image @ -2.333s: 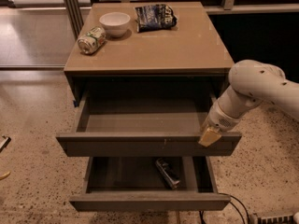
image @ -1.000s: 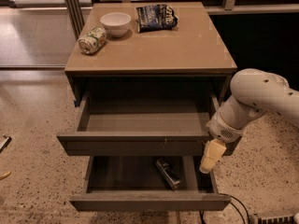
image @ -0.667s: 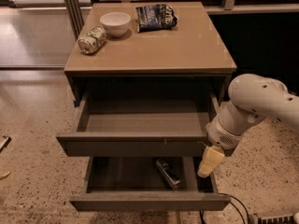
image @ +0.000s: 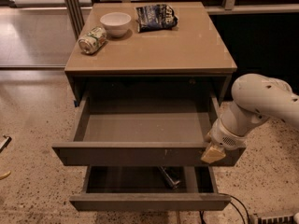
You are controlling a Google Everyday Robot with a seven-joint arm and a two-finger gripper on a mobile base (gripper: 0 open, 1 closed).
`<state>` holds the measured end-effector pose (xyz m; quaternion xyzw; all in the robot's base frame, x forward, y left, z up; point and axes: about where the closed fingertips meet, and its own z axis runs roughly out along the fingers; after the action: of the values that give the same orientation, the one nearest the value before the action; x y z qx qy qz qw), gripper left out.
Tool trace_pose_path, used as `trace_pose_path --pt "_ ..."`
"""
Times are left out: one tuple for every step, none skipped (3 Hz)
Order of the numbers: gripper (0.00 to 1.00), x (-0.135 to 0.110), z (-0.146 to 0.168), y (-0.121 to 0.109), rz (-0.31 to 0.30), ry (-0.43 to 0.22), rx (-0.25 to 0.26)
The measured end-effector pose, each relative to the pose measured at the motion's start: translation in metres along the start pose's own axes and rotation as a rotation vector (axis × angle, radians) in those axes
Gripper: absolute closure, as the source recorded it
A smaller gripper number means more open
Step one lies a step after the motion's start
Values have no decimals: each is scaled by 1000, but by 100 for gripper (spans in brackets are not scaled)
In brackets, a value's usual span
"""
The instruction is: Open top drawer
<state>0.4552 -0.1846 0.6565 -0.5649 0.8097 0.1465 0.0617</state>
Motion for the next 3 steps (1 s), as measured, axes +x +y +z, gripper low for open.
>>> trace_pose_path --pt "89 -1 -1 -2 0 0 0" --pt "100 6 0 12 6 13 1" --pt "81 6 0 11 6 13 1"
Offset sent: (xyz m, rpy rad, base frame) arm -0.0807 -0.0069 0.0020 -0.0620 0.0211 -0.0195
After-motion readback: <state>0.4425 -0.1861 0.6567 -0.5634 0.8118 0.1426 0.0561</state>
